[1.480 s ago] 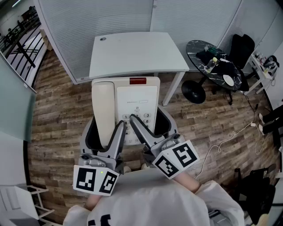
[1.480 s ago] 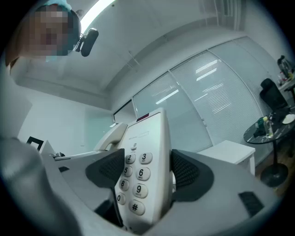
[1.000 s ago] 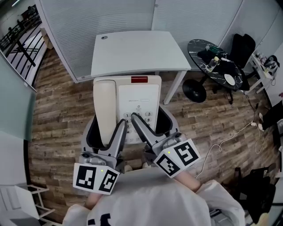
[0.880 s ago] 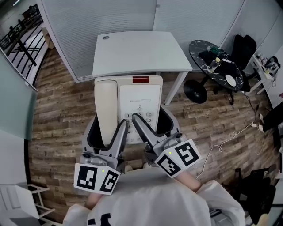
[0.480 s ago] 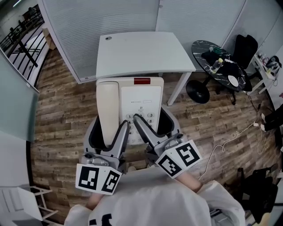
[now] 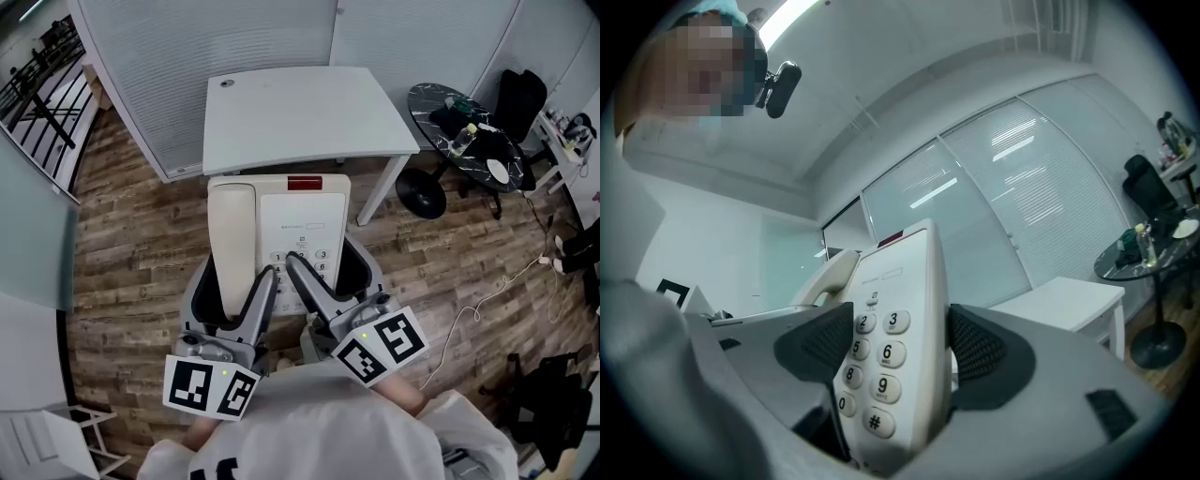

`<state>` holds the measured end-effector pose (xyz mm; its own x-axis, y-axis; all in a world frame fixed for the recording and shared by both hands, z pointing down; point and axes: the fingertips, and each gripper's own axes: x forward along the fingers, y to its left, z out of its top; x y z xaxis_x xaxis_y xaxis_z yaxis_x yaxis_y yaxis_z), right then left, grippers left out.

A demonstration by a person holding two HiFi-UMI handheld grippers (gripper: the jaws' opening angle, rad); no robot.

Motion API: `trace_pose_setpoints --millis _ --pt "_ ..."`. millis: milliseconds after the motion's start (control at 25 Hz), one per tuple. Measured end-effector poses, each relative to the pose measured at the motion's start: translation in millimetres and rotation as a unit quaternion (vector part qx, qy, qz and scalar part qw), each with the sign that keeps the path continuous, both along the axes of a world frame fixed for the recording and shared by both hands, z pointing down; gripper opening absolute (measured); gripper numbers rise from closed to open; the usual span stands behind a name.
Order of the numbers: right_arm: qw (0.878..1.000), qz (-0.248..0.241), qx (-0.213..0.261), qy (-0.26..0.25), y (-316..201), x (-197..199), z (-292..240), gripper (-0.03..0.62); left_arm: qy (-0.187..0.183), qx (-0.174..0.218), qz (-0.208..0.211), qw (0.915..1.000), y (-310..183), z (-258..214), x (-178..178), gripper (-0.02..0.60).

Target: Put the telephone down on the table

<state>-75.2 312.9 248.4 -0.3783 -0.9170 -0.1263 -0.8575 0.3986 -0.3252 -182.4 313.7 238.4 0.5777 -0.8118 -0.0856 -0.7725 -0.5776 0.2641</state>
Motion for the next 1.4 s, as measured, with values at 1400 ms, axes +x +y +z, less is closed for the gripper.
trace_pose_setpoints --millis 1400 --pt "0.999 -0.04 0.007 0.0 -246.6 123.0 -7.1 0.327 -0.004 0.008 -0.046 0.9989 -238.1 -6.7 123.8 0.331"
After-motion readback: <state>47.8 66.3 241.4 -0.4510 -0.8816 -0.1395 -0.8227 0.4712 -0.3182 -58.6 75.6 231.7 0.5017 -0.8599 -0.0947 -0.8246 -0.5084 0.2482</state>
